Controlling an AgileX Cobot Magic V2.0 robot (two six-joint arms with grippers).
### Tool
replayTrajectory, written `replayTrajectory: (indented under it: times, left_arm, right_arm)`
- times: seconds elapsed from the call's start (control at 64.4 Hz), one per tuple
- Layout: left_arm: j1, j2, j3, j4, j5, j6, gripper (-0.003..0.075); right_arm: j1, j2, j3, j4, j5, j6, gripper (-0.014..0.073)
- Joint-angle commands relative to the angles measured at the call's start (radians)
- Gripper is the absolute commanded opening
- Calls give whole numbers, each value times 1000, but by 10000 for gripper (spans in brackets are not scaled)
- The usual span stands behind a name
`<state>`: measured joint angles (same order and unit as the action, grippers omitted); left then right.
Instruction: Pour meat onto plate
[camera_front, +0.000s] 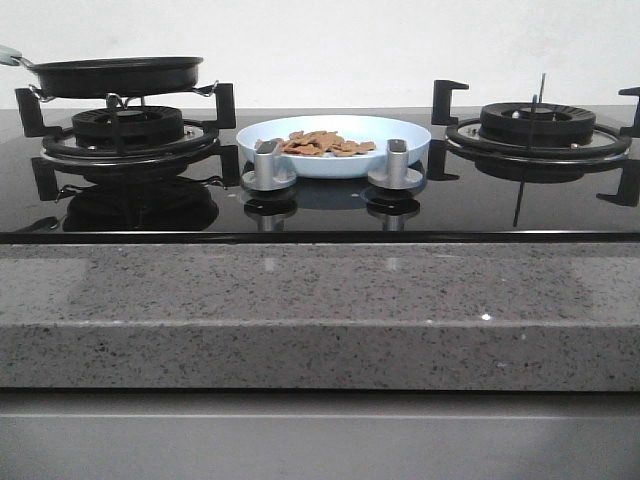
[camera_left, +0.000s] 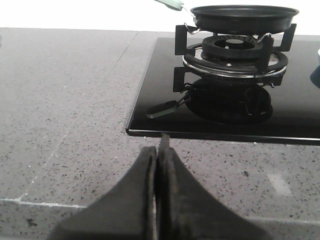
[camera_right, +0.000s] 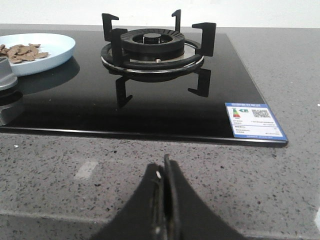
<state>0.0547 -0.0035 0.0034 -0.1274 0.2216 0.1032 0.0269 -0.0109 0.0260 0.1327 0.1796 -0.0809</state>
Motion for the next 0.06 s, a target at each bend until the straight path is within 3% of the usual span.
replayTrajectory:
  times: [0.0, 0.047]
  left_arm:
    - [-5, -17, 6, -5, -86, -8, -20]
    - [-5, -17, 6, -5, -86, -8, -20]
  right_arm:
    - [-5, -16, -4, -13, -80, 2, -60]
    - [-5, -16, -4, -13, -80, 2, -60]
